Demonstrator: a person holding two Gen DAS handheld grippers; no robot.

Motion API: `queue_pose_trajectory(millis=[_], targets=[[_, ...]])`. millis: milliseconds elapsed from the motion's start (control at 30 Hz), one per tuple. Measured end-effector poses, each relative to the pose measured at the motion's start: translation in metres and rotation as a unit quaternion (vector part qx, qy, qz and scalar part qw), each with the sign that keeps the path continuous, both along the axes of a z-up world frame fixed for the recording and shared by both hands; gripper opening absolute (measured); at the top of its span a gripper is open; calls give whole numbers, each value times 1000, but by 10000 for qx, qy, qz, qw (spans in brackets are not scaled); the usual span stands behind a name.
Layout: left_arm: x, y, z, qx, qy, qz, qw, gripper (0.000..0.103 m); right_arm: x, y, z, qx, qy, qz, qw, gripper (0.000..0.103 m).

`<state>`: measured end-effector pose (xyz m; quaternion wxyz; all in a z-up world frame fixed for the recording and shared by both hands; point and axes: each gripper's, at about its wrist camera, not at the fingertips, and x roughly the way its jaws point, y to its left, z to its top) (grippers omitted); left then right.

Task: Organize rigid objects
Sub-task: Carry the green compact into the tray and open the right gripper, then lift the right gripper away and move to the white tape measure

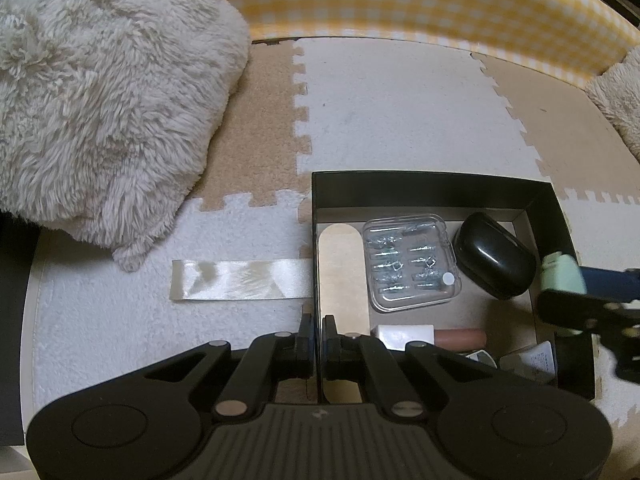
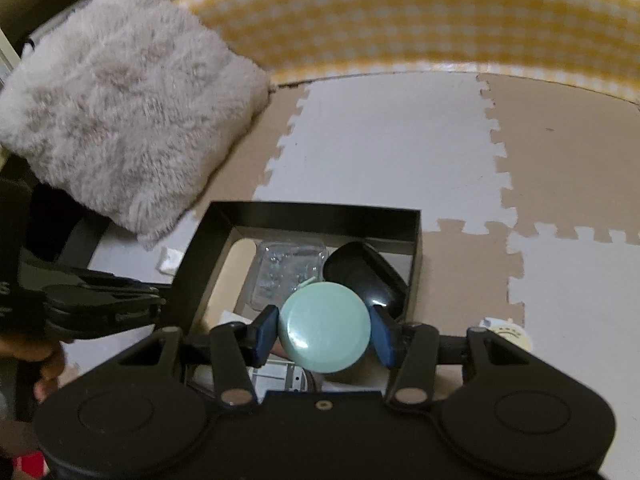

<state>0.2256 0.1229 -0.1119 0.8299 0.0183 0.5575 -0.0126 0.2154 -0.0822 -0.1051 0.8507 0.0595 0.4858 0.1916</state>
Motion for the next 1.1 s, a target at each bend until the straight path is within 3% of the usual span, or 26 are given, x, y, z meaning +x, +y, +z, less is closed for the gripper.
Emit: queue_pose_trajectory(millis=[100,167,633,1100], targets=[[0,0,0,-13,2,5,10000,3,0,10,-6,-206,-52,122,9997,52],[0,0,0,-26,4,11,10000,3,-1,14,-7,-389,-94,191,9990,68],[0,0,0,-37,3,17,10000,3,-6,5,-3,-214,87,210,9995,69],[0,0,0,-34,3,17,10000,3,-18,5,13,-413,-48,305,9987,81]])
